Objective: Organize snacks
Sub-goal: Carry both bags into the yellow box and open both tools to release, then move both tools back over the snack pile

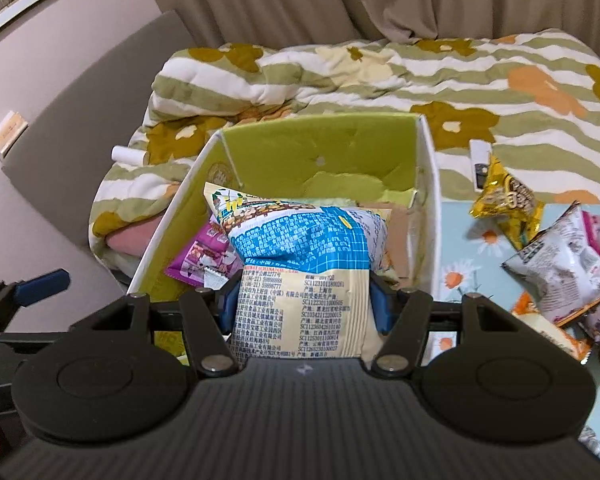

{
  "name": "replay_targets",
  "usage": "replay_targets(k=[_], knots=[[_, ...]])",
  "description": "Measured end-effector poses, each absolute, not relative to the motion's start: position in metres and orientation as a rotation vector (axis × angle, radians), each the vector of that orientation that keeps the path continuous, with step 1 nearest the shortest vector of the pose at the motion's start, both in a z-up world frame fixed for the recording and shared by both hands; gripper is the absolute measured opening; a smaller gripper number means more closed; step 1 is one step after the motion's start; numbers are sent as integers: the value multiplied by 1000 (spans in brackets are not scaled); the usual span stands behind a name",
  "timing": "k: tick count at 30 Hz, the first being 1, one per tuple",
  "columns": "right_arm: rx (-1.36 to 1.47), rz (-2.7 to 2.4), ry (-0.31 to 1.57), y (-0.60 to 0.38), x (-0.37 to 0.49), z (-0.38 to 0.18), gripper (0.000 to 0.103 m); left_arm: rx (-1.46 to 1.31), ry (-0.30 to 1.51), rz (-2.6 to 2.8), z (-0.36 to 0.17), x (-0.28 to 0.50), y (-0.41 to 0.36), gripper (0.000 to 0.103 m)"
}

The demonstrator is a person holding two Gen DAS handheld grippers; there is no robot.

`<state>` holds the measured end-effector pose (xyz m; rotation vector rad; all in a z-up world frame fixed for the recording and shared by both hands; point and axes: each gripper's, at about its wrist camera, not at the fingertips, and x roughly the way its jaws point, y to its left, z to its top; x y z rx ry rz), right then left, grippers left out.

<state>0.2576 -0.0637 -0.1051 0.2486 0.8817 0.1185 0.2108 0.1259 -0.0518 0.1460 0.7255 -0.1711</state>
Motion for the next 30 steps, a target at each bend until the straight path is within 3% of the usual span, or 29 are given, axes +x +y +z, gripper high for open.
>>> replay_targets(k=[3,5,16,30], knots=[[248,125,896,-60,260,-112,79,142,719,-150,-54,209,129,101],[263,127,902,-60,259,-117,103,132,720,-138,-55,207,131,101],[239,96,875,-69,238,-126,103,122,744,-149,-61,198,129,101],[212,45,775,-81,190,-78,103,142,679,-290,-27,177,113,101]])
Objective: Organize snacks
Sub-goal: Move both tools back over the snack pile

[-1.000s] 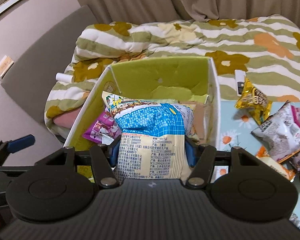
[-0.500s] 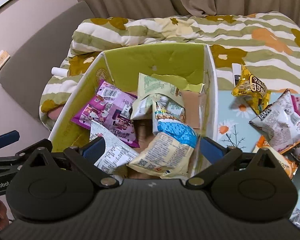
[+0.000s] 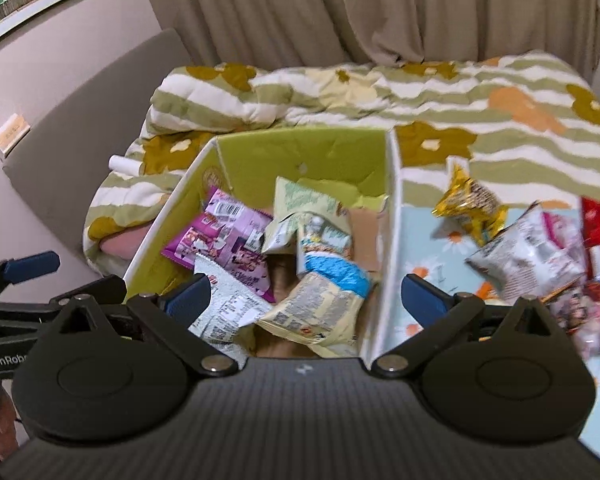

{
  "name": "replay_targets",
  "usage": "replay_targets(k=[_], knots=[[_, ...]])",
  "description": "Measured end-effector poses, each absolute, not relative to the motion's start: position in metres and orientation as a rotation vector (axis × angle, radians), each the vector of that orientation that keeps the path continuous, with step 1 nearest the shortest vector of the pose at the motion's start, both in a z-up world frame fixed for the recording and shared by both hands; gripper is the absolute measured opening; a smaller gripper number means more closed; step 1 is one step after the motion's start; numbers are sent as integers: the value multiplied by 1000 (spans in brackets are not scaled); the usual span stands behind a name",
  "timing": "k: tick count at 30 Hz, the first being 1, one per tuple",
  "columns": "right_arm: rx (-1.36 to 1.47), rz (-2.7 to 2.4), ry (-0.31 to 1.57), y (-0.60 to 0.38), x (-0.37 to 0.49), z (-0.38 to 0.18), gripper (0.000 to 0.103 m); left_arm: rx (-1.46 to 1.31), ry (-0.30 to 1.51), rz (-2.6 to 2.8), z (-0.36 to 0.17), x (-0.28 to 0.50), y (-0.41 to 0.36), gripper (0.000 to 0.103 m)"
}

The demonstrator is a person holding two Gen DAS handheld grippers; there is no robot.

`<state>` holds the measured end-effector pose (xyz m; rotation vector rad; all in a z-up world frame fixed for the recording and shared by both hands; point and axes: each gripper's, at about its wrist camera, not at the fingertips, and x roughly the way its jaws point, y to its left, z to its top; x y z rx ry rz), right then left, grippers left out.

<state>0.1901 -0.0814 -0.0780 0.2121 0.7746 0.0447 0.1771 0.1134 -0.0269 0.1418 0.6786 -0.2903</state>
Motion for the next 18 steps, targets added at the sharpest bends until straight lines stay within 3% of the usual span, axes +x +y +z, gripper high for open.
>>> replay_targets(k=[18], knots=[[225,-227,666,-222,110,-34,103,252,641,-583,-8,138,9,101]])
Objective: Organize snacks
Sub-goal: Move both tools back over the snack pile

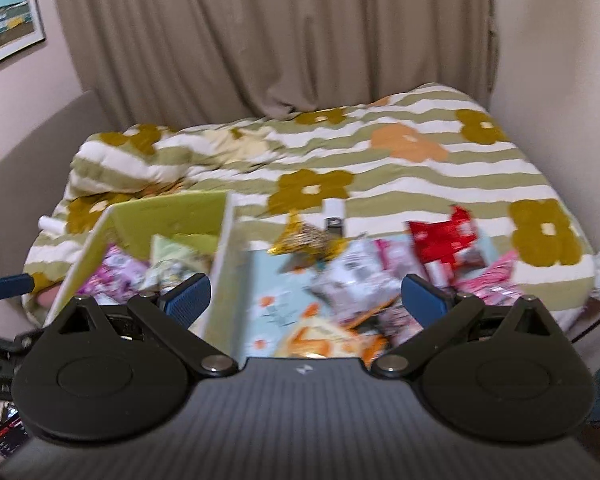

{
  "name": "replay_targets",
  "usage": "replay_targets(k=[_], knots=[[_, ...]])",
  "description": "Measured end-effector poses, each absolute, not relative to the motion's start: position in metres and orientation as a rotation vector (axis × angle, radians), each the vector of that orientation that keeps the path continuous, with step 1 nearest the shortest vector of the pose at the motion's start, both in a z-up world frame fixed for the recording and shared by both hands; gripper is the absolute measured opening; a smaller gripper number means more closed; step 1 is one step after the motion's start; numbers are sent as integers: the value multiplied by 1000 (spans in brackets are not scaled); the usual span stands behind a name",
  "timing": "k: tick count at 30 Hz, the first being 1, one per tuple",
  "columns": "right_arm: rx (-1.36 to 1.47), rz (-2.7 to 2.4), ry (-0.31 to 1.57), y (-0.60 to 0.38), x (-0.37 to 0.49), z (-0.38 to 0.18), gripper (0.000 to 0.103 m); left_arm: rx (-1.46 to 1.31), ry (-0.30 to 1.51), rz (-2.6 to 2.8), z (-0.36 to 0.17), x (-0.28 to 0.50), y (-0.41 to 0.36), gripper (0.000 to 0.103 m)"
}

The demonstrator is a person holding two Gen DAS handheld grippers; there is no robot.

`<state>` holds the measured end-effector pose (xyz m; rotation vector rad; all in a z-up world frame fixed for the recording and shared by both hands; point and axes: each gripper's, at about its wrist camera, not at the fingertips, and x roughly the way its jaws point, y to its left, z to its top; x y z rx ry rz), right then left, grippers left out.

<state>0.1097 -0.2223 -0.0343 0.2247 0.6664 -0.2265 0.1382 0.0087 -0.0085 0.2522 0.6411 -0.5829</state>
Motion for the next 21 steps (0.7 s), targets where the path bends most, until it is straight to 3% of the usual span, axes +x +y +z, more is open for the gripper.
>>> replay_targets(k=[12,21], knots=[[218,-320,768,-351,107,-58,103,310,739,-715,-41,123,-114,101],[282,-308,890,-430,136,-106,103,402,852,-783,-79,120,-180,101]])
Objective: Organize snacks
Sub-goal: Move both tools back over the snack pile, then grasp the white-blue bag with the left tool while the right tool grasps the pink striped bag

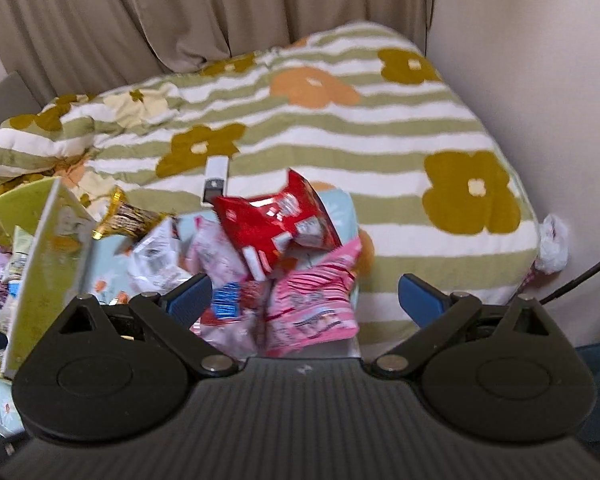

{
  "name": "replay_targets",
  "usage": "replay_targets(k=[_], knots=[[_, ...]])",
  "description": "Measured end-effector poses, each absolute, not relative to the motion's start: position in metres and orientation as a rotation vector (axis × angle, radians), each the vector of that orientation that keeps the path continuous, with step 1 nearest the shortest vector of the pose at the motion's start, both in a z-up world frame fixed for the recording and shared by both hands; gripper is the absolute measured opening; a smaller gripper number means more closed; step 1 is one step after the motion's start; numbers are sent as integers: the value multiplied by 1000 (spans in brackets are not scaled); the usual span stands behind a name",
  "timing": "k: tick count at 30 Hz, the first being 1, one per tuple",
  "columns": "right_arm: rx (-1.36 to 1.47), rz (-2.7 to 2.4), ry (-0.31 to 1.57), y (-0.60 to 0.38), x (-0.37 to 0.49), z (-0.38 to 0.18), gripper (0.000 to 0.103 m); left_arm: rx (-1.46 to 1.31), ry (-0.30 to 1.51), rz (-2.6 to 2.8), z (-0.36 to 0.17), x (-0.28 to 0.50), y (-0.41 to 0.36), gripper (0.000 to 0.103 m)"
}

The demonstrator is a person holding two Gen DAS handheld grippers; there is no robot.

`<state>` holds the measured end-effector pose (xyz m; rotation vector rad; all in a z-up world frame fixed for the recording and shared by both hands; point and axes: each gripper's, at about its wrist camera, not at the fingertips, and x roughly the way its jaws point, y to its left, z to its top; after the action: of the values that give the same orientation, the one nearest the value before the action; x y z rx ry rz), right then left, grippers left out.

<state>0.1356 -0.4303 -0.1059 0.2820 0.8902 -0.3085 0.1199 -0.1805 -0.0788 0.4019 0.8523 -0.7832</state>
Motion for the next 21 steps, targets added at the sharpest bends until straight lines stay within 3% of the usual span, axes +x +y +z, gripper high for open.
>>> replay_targets(k=[10,21], knots=[[345,-239,1049,-463,178,-173,103,592,1011,-926,-142,112,-230,101],[359,-224,1091,-466,191,-201,103,727,1143,-974,-205,98,-245,96]])
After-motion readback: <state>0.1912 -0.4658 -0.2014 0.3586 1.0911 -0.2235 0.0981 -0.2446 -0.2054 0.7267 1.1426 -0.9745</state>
